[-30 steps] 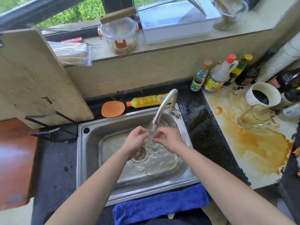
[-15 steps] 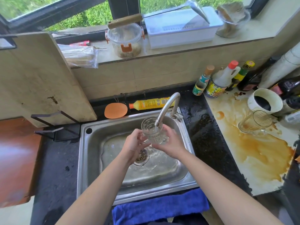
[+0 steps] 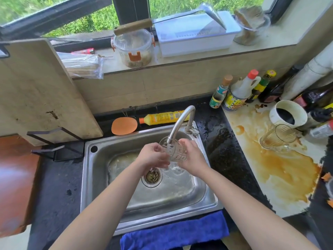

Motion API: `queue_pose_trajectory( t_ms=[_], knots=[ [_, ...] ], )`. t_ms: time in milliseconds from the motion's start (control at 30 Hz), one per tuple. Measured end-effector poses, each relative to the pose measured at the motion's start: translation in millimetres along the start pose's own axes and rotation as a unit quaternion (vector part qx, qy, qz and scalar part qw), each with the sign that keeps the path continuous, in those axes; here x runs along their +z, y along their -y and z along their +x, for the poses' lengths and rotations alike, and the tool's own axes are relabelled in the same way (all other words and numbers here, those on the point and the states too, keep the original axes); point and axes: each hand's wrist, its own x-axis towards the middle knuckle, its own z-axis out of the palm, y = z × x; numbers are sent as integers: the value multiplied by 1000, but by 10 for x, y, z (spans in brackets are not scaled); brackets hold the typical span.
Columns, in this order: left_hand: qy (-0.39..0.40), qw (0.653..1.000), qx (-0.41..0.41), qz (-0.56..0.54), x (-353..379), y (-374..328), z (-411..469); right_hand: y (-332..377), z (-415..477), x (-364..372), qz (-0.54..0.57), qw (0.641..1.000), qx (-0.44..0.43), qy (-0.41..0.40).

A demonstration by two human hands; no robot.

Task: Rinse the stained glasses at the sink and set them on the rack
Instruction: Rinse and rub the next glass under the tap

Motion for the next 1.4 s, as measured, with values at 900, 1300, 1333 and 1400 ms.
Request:
queue_pose_trajectory(
  t_ms=[900,1300,1333,1400],
  knots=[
    [2,976,-47,-213,155,223,79,-42,133,40,484,844,218,77],
    [-35,991,19,-128,56,277,136,100,139,-129,168,974,39,144],
    [-38,989,6,-145,35,289,132,150,149,-98,128,984,16,120],
    [-43,978,-24,-204,-19,306,119,248,152,-30,68,994,-21,83]
  ],
)
